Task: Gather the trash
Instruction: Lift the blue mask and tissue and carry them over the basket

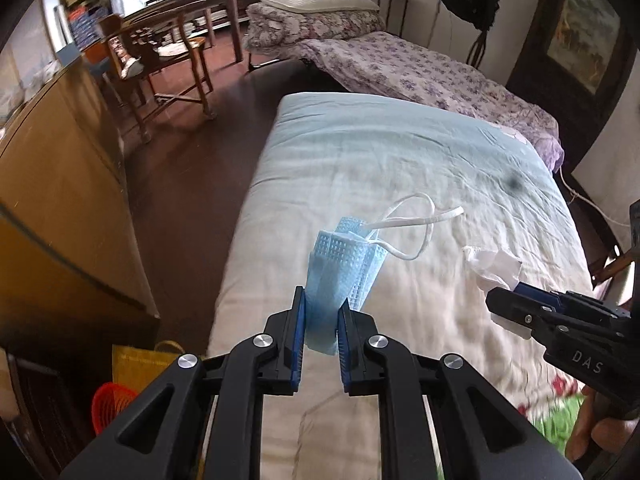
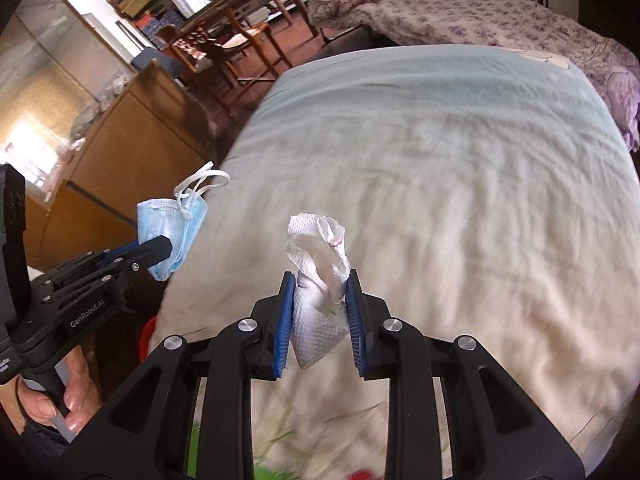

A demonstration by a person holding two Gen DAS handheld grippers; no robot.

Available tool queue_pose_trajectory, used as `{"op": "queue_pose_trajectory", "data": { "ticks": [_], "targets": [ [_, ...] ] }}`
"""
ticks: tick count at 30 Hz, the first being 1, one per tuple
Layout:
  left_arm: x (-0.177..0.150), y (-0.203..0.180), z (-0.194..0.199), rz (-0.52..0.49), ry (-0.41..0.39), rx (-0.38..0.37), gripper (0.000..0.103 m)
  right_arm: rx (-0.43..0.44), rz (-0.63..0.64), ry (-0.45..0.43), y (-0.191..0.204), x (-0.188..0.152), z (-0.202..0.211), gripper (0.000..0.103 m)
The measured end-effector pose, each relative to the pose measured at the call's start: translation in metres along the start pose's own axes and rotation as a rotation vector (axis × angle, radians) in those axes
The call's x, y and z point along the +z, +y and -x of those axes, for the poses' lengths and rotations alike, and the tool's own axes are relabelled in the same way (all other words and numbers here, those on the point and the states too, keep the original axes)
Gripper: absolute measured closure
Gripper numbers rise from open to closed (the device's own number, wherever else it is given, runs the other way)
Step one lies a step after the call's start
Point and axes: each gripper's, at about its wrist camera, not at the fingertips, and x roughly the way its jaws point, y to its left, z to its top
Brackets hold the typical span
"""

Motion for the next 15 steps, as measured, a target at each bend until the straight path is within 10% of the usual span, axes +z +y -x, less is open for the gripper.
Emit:
{"op": "queue_pose_trajectory", "data": {
  "ticks": [15],
  "targets": [
    [-0.076, 0.090, 0.067, 0.124, -0.019, 0.046, 0.088, 0.067, 0.170, 0.026, 0.090, -0.045, 0.024, 0.077]
  ]
}}
